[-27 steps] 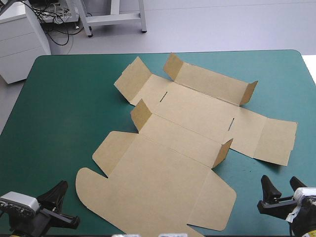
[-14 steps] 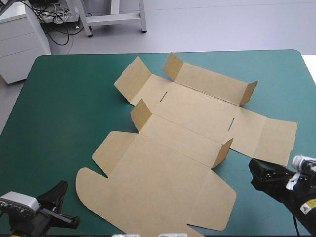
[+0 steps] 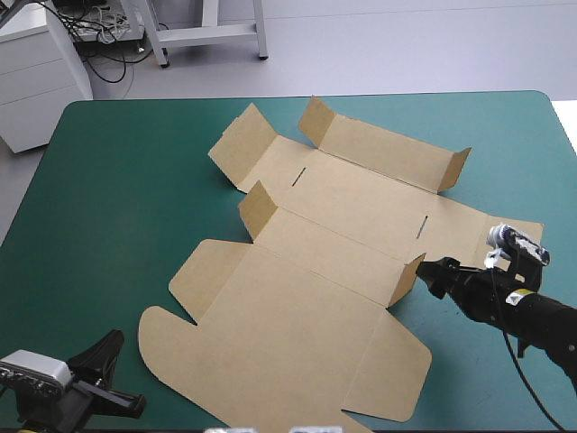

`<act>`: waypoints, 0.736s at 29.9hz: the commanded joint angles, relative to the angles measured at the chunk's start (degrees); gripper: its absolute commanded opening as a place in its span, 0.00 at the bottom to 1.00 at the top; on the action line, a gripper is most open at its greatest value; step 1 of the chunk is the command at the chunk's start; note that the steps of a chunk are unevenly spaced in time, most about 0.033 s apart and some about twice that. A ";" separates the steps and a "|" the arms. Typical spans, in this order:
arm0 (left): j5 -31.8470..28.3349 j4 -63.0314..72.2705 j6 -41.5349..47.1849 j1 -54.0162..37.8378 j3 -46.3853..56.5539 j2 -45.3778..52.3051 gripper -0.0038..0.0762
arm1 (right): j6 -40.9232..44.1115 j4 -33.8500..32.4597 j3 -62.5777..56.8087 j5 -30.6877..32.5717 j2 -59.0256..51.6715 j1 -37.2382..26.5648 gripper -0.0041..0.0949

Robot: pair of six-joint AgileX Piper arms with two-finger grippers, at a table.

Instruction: Fold the box

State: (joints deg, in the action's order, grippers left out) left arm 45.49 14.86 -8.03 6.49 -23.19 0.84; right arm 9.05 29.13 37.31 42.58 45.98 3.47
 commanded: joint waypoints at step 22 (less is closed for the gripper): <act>-4.46 1.19 0.13 -0.02 -1.22 -0.29 0.01 | -5.23 12.47 5.23 -8.99 26.96 6.90 0.76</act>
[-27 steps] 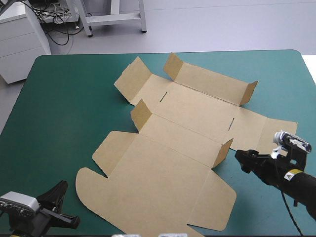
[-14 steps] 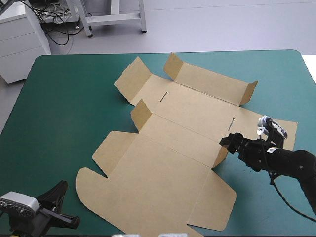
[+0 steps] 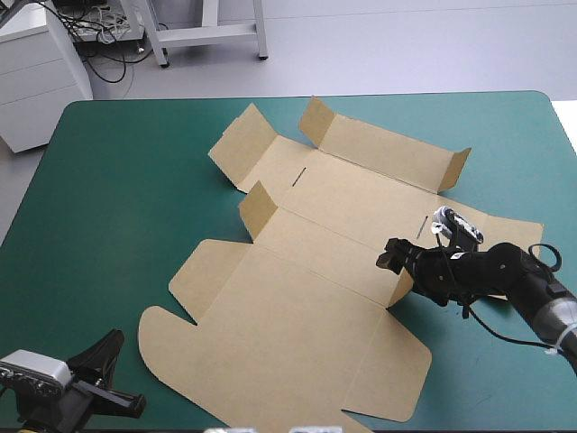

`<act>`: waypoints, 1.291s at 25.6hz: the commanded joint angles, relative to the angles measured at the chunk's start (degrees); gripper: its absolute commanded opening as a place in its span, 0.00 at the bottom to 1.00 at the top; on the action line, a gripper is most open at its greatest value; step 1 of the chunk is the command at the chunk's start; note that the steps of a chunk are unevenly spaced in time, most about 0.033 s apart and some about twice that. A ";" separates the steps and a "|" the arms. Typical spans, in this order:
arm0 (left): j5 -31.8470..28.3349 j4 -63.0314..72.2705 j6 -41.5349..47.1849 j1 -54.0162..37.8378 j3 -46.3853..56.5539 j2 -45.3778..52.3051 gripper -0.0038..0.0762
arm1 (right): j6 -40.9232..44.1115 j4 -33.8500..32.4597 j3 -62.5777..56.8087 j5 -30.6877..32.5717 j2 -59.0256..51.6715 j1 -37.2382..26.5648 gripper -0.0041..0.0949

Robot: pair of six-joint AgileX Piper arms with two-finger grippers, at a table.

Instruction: Fold the box

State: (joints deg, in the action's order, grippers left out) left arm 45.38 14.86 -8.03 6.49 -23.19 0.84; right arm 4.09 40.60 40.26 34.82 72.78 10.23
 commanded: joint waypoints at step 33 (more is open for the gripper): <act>-4.35 1.19 0.13 -0.02 -1.22 -0.29 0.01 | -20.08 -29.98 49.36 35.66 21.31 0.15 0.04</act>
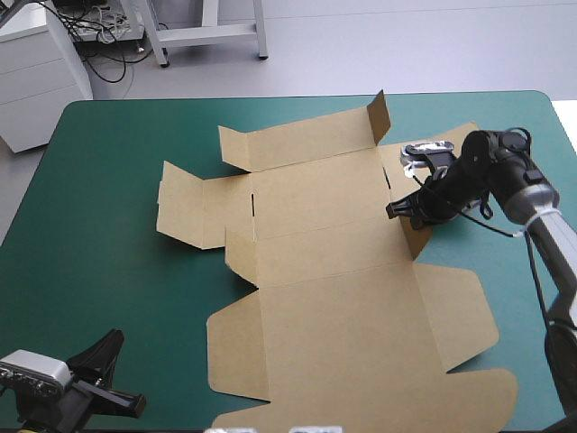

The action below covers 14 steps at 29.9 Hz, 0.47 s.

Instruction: Fold the box

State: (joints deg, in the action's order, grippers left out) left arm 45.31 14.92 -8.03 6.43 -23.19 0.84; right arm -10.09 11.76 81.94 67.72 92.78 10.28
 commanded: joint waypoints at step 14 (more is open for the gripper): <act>-4.28 1.14 0.13 0.04 -1.22 -0.29 0.01 | -34.29 -9.98 25.18 3.50 14.04 12.78 0.04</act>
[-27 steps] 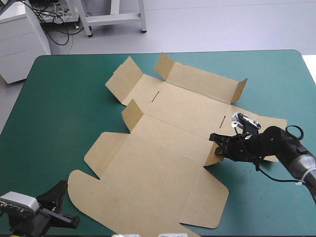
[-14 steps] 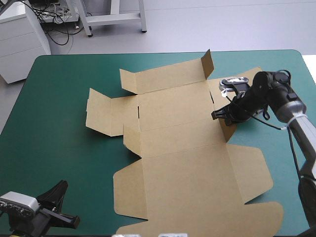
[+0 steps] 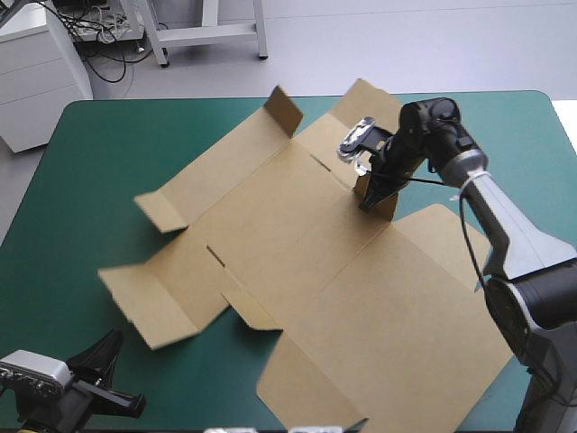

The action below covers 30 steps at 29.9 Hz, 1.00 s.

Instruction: Fold the box

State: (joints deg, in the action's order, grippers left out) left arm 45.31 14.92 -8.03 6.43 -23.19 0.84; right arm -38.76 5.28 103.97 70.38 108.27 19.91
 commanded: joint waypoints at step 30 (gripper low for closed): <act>-4.28 1.14 0.13 0.04 -1.22 -0.29 0.01 | -27.58 3.92 6.70 -22.15 5.64 14.03 0.05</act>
State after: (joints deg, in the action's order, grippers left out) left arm 45.29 14.92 -8.03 6.43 -23.19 0.84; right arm -64.57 6.76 108.72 51.24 117.03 33.97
